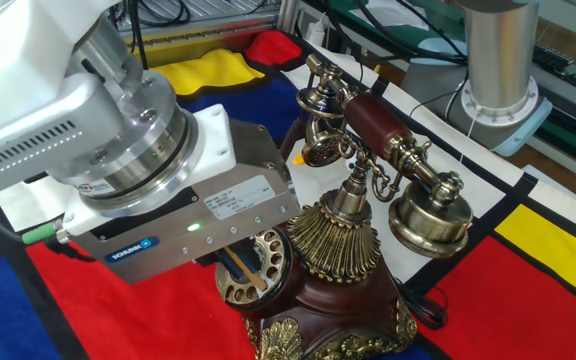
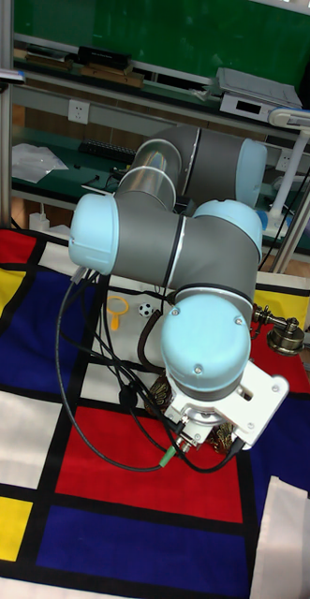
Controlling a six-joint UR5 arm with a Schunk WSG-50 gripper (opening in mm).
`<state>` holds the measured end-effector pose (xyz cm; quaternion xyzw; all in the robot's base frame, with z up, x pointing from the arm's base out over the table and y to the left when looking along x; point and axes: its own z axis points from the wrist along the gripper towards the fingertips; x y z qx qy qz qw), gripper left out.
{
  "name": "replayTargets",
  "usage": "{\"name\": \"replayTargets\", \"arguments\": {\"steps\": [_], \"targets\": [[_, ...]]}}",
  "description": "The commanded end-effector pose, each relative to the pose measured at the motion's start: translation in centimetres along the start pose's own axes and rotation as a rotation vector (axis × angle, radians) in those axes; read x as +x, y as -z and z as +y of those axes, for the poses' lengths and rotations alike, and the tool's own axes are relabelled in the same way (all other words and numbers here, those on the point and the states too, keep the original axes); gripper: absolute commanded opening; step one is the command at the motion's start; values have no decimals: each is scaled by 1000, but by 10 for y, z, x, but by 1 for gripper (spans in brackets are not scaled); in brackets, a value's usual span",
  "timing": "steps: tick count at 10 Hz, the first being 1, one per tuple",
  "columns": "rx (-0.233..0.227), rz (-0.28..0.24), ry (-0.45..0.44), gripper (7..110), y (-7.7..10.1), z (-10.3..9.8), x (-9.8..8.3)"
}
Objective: Dial a number on an old rotary phone
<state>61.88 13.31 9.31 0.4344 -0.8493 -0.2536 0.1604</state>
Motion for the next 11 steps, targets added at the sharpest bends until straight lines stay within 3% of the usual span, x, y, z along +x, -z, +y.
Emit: {"name": "replayTargets", "arguments": {"steps": [1, 11], "targets": [[-1, -19, -11, 7, -1, 2, -6], [-3, -25, -23, 7, 0, -3, -7]]}}
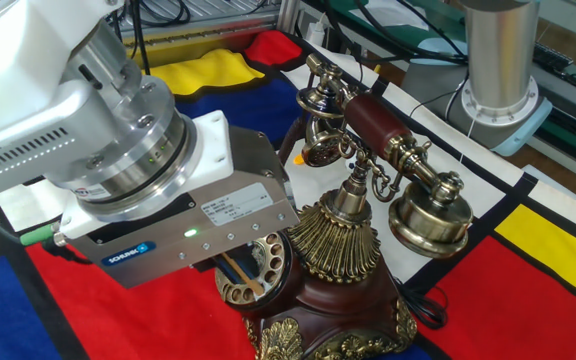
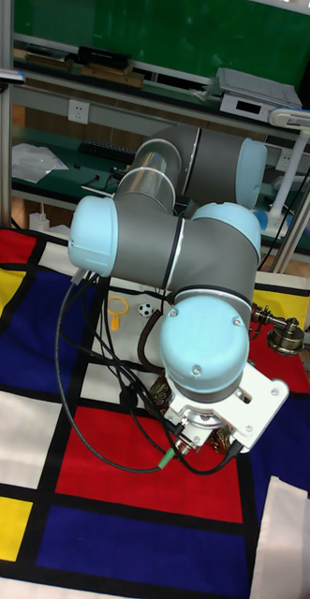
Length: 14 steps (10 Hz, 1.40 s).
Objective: Dial a number on an old rotary phone
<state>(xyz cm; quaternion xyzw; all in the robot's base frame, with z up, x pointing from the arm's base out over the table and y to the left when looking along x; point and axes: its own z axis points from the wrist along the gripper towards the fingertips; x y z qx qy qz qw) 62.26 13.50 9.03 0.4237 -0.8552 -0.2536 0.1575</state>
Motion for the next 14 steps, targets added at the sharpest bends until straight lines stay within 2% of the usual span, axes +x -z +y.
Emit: {"name": "replayTargets", "arguments": {"steps": [1, 9, 14], "targets": [[-4, -12, -2, 7, 0, 0, -4], [-9, -2, 3, 7, 1, 1, 4], [-8, -7, 0, 7, -7, 1, 4]]}}
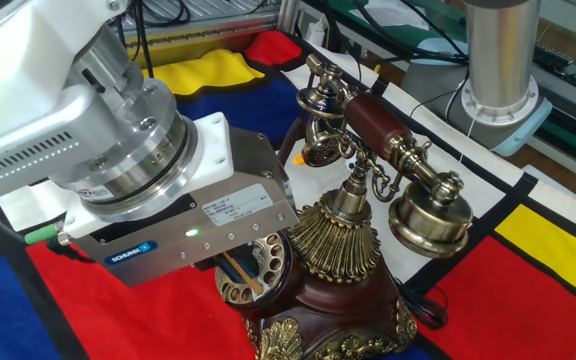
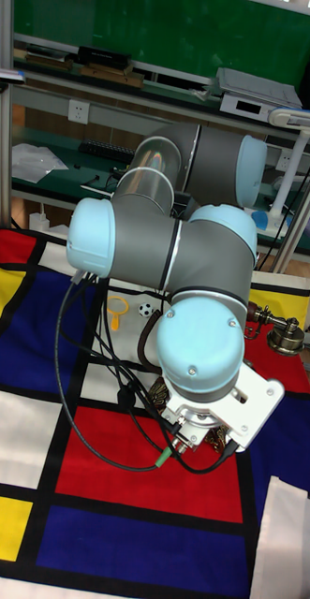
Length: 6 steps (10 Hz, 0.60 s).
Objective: Dial a number on an old rotary phone
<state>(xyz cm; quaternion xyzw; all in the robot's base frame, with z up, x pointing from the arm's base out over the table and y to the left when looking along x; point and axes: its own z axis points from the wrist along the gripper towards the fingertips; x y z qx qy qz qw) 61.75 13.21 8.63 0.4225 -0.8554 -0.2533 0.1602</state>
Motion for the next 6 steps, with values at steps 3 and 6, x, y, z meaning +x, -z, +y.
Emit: {"name": "replayTargets", "arguments": {"steps": [3, 6], "targets": [[17, -5, -9, 7, 4, -12, 0], [47, -29, -50, 7, -3, -17, -10]]}}
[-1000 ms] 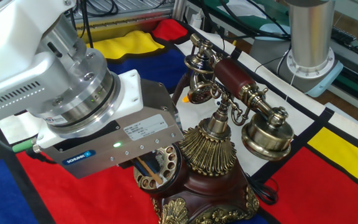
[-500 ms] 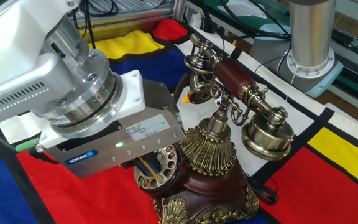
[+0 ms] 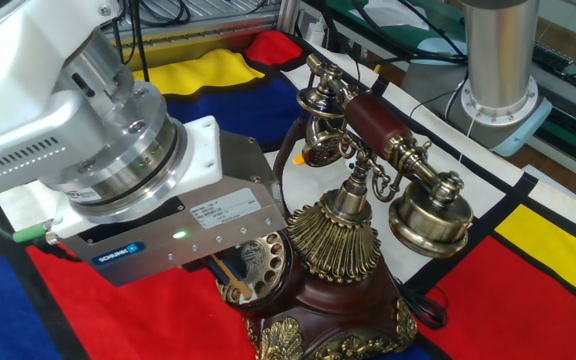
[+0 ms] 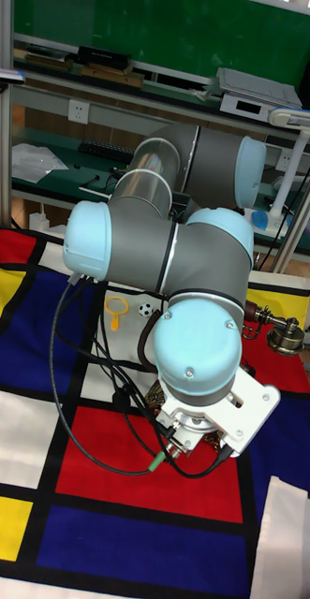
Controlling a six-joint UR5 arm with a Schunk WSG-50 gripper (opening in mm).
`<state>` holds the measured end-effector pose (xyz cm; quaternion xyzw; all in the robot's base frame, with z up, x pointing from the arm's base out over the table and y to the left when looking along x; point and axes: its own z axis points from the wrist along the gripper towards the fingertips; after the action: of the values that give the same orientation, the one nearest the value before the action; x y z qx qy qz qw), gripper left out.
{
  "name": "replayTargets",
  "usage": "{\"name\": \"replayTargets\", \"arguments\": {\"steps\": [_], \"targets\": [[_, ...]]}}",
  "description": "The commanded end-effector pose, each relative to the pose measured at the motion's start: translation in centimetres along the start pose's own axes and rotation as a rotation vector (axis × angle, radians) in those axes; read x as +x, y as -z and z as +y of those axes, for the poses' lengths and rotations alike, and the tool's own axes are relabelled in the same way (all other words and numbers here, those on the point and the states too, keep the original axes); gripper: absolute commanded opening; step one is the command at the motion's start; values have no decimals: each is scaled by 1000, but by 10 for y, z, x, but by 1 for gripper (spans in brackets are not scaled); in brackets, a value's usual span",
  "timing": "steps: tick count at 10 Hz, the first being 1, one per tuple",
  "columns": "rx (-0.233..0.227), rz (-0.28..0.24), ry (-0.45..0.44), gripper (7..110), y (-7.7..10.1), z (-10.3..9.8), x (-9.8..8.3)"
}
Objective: Dial a number on an old rotary phone
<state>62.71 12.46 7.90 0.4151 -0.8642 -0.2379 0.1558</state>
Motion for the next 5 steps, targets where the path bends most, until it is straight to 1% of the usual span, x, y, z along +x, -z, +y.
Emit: {"name": "replayTargets", "arguments": {"steps": [1, 3, 4, 5], "targets": [[18, -35, -33, 7, -8, -4, -14], [21, -34, -40, 7, -10, -5, -14], [25, -20, -33, 7, -6, -10, -8], [36, 20, -5, 7, 6, -24, 7]]}}
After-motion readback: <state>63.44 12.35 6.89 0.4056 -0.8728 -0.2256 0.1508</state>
